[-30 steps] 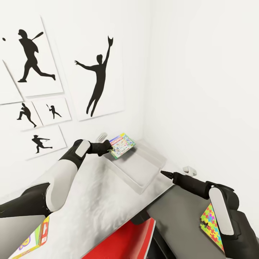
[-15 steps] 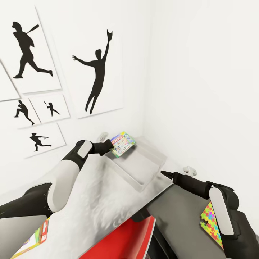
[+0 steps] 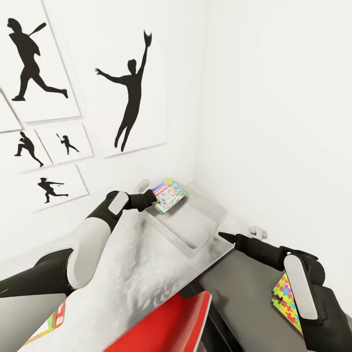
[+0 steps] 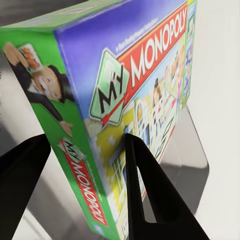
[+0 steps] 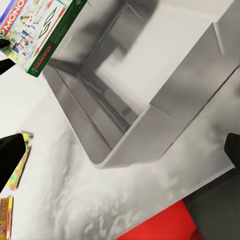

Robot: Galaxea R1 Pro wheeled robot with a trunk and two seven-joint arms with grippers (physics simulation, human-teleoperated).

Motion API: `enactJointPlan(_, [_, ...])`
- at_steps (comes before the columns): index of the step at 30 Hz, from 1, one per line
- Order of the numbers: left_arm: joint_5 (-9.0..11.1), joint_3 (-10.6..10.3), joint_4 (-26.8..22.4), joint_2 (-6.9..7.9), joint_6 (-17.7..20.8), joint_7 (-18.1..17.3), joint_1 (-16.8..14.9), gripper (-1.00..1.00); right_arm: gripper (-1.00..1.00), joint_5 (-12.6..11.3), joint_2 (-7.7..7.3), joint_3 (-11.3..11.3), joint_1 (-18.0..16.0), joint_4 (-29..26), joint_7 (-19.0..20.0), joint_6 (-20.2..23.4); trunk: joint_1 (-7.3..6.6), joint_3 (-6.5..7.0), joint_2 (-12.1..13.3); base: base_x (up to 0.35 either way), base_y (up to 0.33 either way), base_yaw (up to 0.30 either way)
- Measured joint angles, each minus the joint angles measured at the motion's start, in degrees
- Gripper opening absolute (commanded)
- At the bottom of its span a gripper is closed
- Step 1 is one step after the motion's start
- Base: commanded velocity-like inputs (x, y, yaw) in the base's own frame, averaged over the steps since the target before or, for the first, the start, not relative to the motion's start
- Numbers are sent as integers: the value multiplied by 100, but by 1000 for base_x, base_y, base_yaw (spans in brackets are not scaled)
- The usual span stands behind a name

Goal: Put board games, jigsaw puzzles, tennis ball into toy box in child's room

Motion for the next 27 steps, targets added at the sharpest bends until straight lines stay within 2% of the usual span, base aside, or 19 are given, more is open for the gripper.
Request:
enactJointPlan(4, [-11,-11,0,-1,-4,0,0,-100,100,0,0,0,0,0,0,0,0,-38,0,0,0,0])
enactJointPlan(8, [-159,-12,0,-1,-17,5,0,-100,100,0,0,0,0,0,0,0,0,-76,0,0,0,0])
enactJointPlan(11, [-232,-9,0,3,-196,5,-1,-100,100,0,0,0,0,0,0,0,0,-104,0,0,0,0])
enactJointPlan(27, [-303,-18,1,-1,-331,7,0,-100,100,0,9,17,0,0,0,0,0,-256,0,0,0,0])
